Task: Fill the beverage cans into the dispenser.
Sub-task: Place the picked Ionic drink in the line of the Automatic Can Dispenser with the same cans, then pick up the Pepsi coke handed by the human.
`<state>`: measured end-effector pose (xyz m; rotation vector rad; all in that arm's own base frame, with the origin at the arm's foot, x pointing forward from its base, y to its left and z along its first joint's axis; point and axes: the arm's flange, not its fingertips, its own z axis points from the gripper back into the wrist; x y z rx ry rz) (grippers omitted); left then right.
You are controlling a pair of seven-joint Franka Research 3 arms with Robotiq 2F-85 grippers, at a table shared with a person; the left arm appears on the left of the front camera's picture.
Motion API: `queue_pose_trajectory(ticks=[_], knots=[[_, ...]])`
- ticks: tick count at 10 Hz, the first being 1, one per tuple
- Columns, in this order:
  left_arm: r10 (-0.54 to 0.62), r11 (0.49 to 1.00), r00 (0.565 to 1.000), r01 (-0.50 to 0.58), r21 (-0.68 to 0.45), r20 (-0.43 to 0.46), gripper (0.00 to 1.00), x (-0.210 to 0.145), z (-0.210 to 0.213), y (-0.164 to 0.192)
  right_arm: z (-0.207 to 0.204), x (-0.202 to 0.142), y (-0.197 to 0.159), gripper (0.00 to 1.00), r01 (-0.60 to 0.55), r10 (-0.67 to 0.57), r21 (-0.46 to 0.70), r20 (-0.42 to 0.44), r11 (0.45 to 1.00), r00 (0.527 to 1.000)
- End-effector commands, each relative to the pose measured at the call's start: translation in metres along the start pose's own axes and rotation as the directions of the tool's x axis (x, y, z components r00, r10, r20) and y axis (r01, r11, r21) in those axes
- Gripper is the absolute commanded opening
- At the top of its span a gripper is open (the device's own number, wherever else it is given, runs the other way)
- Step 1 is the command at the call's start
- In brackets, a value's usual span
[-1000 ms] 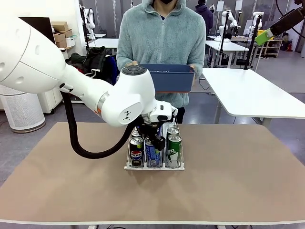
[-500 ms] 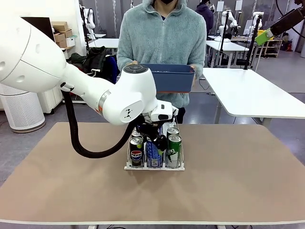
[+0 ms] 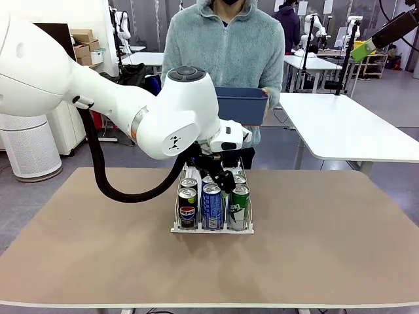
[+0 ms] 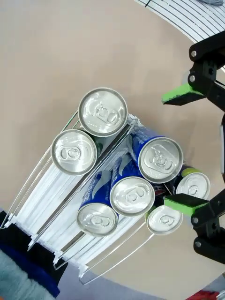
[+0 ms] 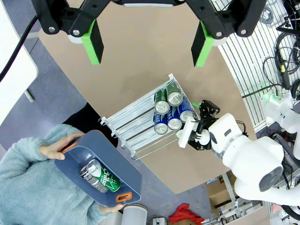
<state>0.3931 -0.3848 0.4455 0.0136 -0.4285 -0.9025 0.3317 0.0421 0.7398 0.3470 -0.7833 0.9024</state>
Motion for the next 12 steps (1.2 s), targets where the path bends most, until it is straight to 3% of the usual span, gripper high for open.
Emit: queue_pose_trajectory(ticks=[1, 2, 12], knots=[[0.01, 0.998, 1.0, -0.011, 0.066, 0.026, 1.0, -0.007, 0.004, -0.018, -0.001, 0.0, 0.001, 1.0, -0.001, 0.001, 0.001, -0.003, 1.0, 1.0], [0.0, 1.0, 1.0, 0.0, 0.0, 0.0, 1.0, 0.0, 0.0, 0.0, -0.001, 0.0, 0.001, 1.0, -0.001, 0.001, 0.001, -0.003, 1.0, 1.0], [0.004, 1.0, 1.0, -0.004, 0.014, 0.001, 1.0, 0.0, 0.0, -0.002, -0.001, 0.0, 0.001, 1.0, -0.001, 0.001, 0.001, -0.003, 1.0, 1.0]])
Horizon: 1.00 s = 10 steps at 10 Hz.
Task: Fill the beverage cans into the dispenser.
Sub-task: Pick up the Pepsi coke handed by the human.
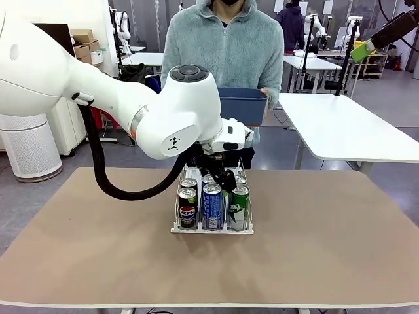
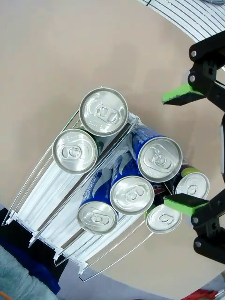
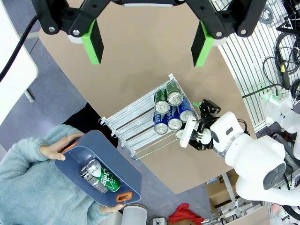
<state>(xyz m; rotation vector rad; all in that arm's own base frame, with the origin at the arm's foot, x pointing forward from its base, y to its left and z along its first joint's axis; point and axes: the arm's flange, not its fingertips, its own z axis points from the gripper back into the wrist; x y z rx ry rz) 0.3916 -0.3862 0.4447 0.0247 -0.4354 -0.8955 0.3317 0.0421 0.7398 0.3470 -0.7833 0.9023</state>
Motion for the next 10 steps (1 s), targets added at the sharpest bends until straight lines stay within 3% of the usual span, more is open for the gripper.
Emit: queue_pose_trajectory(ticks=[1, 3, 4, 7, 10], knots=[[-0.002, 0.999, 0.999, 0.003, 0.039, -0.036, 1.0, -0.006, 0.028, 0.014, -0.001, 0.0, 0.001, 1.0, -0.002, 0.002, 0.001, -0.003, 1.0, 1.0], [-0.024, 0.999, 0.999, 0.024, -0.03, -0.021, 1.0, -0.027, 0.097, 0.025, -0.001, 0.0, 0.001, 1.0, -0.002, 0.002, 0.001, -0.003, 1.0, 1.0], [-0.041, 0.999, 0.999, 0.041, 0.008, -0.026, 1.0, -0.035, 0.12, 0.029, -0.001, 0.0, 0.001, 1.0, -0.002, 0.002, 0.001, -0.003, 1.0, 1.0], [-0.017, 0.996, 0.997, 0.023, -0.09, 0.075, 1.0, -0.073, 0.193, 0.07, -0.001, 0.0, 0.001, 1.0, -0.002, 0.002, 0.001, -0.003, 1.0, 1.0], [-0.056, 0.998, 0.991, 0.057, 0.0, 0.125, 1.0, -0.093, 0.263, 0.106, -0.001, 0.0, 0.001, 1.0, -0.002, 0.002, 0.001, -0.003, 1.0, 1.0]])
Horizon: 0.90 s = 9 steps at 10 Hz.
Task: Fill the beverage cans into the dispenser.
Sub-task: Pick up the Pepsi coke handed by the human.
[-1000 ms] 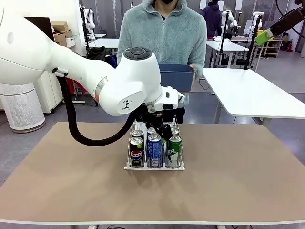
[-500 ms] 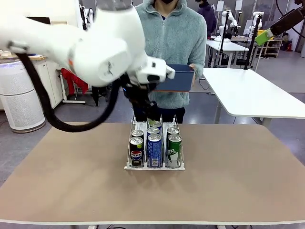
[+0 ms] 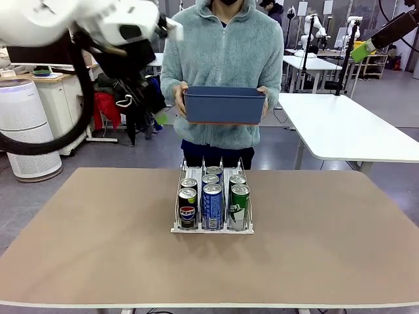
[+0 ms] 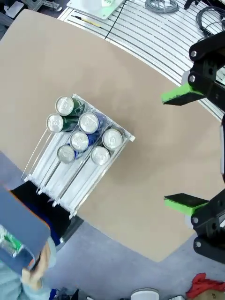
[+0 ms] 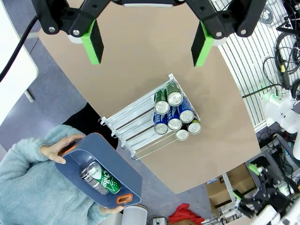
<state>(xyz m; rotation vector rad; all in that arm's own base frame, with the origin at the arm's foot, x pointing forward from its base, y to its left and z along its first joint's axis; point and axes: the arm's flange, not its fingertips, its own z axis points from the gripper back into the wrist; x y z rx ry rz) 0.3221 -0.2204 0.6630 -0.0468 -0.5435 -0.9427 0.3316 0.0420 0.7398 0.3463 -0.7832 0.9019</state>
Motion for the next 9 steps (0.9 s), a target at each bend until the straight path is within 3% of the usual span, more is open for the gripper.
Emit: queue_pose_trajectory(ticks=[1, 2, 9], knots=[[0.003, 0.999, 0.999, -0.006, 0.052, 0.048, 1.0, -0.007, 0.032, 0.02, -0.001, 0.0, 0.001, 1.0, -0.002, 0.002, 0.002, -0.002, 1.0, 1.0], [0.0, 1.0, 1.0, 0.0, 0.0, 0.0, 1.0, 0.0, 0.0, 0.0, -0.001, 0.0, 0.001, 1.0, -0.002, 0.002, 0.002, -0.002, 1.0, 1.0], [0.0, 1.0, 1.0, 0.0, 0.0, 0.0, 1.0, 0.0, 0.0, 0.0, -0.001, 0.0, 0.001, 1.0, -0.002, 0.002, 0.002, -0.002, 1.0, 1.0]])
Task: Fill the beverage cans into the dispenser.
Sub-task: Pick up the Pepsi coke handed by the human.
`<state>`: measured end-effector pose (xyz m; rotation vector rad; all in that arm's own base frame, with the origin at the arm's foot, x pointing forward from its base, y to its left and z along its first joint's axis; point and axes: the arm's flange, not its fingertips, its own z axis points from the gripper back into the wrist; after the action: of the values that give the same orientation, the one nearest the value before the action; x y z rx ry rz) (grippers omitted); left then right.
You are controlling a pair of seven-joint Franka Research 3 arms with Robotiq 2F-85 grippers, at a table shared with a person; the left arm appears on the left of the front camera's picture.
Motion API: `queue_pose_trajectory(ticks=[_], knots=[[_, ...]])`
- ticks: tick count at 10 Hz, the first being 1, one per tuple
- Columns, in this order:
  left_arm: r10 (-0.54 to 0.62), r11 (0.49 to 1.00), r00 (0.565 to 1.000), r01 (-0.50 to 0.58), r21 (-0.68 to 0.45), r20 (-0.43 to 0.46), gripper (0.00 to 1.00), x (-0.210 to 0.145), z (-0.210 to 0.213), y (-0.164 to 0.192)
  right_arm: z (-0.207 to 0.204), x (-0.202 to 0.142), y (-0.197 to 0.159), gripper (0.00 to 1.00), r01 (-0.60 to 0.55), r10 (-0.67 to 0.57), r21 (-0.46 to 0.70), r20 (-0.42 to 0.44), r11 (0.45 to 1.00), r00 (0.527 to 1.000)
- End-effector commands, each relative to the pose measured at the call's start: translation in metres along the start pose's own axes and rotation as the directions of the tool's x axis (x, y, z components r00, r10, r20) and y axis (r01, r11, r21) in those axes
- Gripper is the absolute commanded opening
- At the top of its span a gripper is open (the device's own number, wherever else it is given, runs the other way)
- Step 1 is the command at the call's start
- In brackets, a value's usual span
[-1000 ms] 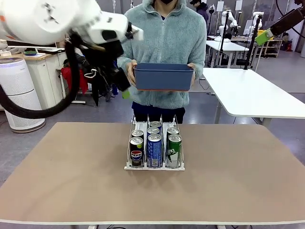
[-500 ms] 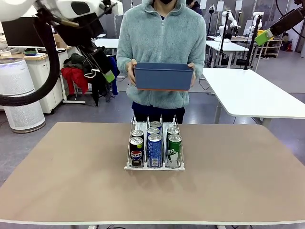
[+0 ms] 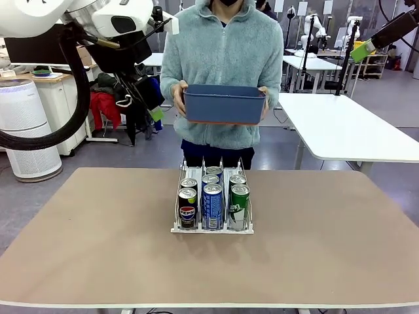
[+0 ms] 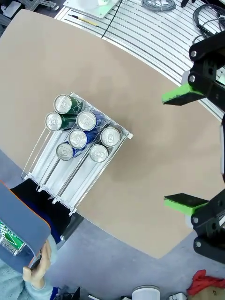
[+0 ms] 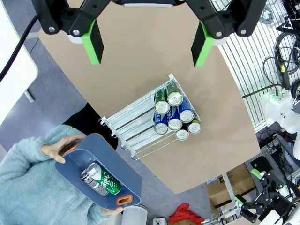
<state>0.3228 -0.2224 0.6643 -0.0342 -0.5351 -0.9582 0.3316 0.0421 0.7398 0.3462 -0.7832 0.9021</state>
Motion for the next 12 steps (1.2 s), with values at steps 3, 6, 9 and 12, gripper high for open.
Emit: queue_pose_trajectory(ticks=[3, 6, 9, 12], knots=[[0.027, 1.0, 0.998, -0.027, 0.003, 0.063, 1.0, 0.01, 0.034, 0.022, -0.001, 0.0, 0.001, 1.0, -0.002, 0.002, 0.002, -0.002, 1.0, 1.0], [0.07, 0.996, 0.995, -0.073, 0.049, 0.068, 1.0, 0.007, 0.062, 0.047, -0.001, 0.0, 0.001, 1.0, -0.002, 0.002, 0.002, -0.002, 1.0, 1.0], [0.093, 0.992, 0.992, -0.101, 0.082, 0.09, 1.0, 0.002, 0.079, 0.058, -0.001, 0.0, 0.001, 1.0, -0.002, 0.002, 0.002, -0.002, 1.0, 1.0], [0.102, 0.989, 0.99, -0.112, 0.098, 0.1, 1.0, 0.001, 0.083, 0.056, -0.001, 0.0, 0.001, 1.0, -0.002, 0.002, 0.002, -0.002, 1.0, 1.0]])
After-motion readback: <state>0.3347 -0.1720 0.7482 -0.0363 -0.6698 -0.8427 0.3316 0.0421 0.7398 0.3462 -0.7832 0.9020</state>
